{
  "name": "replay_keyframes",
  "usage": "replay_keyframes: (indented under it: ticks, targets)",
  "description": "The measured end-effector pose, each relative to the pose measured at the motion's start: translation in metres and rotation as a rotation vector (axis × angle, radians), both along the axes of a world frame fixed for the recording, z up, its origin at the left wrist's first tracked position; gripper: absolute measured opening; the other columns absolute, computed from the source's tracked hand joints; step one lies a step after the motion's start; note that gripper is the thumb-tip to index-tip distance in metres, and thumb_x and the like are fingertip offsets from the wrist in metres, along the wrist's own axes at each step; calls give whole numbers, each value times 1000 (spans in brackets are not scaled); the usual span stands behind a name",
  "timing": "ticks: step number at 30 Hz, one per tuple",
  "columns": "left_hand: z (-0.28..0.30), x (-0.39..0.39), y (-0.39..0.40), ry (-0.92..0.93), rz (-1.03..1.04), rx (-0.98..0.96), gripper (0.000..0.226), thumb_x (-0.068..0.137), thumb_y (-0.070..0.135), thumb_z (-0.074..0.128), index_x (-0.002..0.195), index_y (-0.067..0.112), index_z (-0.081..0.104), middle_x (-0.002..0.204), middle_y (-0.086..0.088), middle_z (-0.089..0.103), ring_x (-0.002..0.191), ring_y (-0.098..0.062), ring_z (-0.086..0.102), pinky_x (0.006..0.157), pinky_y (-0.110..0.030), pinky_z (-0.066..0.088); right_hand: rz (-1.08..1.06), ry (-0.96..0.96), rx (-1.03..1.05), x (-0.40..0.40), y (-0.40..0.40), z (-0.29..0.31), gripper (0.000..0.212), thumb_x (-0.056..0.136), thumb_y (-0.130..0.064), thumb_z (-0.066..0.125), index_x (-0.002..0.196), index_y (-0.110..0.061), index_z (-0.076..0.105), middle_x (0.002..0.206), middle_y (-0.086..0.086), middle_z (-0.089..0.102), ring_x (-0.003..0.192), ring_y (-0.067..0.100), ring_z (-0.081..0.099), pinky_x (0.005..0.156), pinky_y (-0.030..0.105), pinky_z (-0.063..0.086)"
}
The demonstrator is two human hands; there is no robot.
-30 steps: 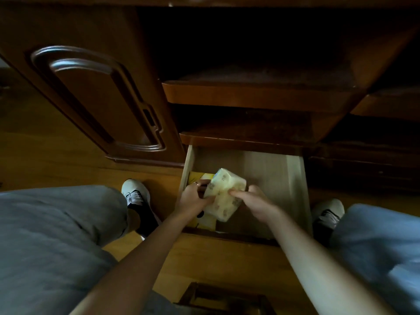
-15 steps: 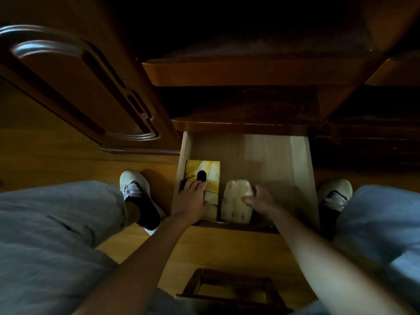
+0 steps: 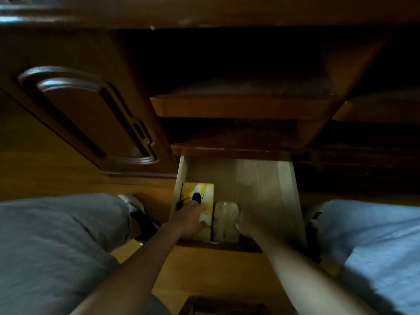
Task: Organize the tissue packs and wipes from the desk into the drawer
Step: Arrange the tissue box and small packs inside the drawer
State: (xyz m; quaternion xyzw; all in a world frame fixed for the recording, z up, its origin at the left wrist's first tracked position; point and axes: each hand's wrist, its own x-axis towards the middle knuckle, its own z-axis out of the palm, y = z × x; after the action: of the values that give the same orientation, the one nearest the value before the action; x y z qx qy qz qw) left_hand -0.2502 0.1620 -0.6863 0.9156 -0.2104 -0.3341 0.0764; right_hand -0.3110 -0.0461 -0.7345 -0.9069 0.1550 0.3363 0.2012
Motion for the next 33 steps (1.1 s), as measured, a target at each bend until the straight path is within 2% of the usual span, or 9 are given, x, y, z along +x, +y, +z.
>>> replay_keyframes:
  ticks: [2, 6, 11, 16, 19, 24, 26, 28, 33]
  targets:
    - [30, 12, -5, -43, -27, -25, 57, 97, 38, 59, 149, 24, 42, 155, 1, 33, 134, -24, 45, 104, -43, 45, 29, -9, 76, 5, -9, 26, 13, 108, -17, 47, 102, -15, 59, 115, 13, 58, 108, 27, 56, 98, 41, 48]
    - [129, 38, -26, -377, -19, -233, 38, 97, 40, 55, 135, 38, 54, 140, 13, 50, 105, -5, 64, 83, -22, 52, 27, -222, 199, 27, -46, 117, 27, 104, -30, 56, 130, -23, 63, 126, 0, 65, 108, 14, 62, 82, 26, 51]
    - [283, 73, -44, -944, -99, -640, 22, 94, 22, 62, 112, 31, 70, 117, 15, 64, 91, -3, 65, 72, -23, 56, -22, -870, 199, 55, -93, 286, 14, 97, -33, 60, 104, -42, 69, 93, -25, 74, 80, -5, 69, 75, 23, 57]
    - [382, 120, -73, -1173, -28, -742, 22, 89, 19, 62, 106, 27, 72, 112, 12, 66, 103, -12, 59, 74, -30, 53, 71, -1330, -57, 95, -113, 415, 15, 93, -39, 57, 105, -45, 64, 94, -27, 67, 91, -6, 61, 69, 18, 47]
    - [399, 159, -96, -1094, 52, -630, 34, 89, 24, 61, 123, 29, 65, 127, 6, 58, 119, -19, 51, 86, -38, 51, 48, -1309, -197, 137, -120, 448, 33, 95, -37, 58, 127, -45, 55, 129, -15, 57, 122, 11, 50, 82, 35, 52]
    - [397, 217, -143, -958, 91, -524, 68, 90, 30, 60, 153, 22, 37, 156, -4, 36, 141, -29, 31, 110, -46, 34, -20, -947, -294, 203, -138, 450, 64, 99, -59, 48, 157, -48, 23, 171, -4, 5, 153, 32, 17, 111, 56, 37]
    - [394, 237, -158, -865, 76, -456, 76, 94, 39, 58, 158, 22, 22, 165, -5, 21, 149, -30, 19, 116, -49, 26, -25, -836, -334, 224, -145, 444, 66, 97, -68, 39, 158, -48, 22, 172, -1, 10, 154, 31, 19, 117, 62, 24]
    - [391, 250, -168, -844, 50, -395, 77, 95, 45, 54, 159, 21, 19, 166, -5, 20, 151, -30, 17, 119, -49, 24, -58, -826, -370, 236, -146, 442, 60, 96, -69, 36, 152, -47, 32, 164, 2, 33, 148, 33, 32, 115, 62, 26]
    - [393, 256, -175, -866, 107, -405, 60, 95, 40, 54, 148, 13, 44, 148, -13, 42, 139, -33, 33, 108, -51, 39, -124, -941, -430, 236, -143, 442, 39, 100, -53, 46, 134, -34, 46, 138, 11, 53, 126, 38, 48, 95, 49, 46]
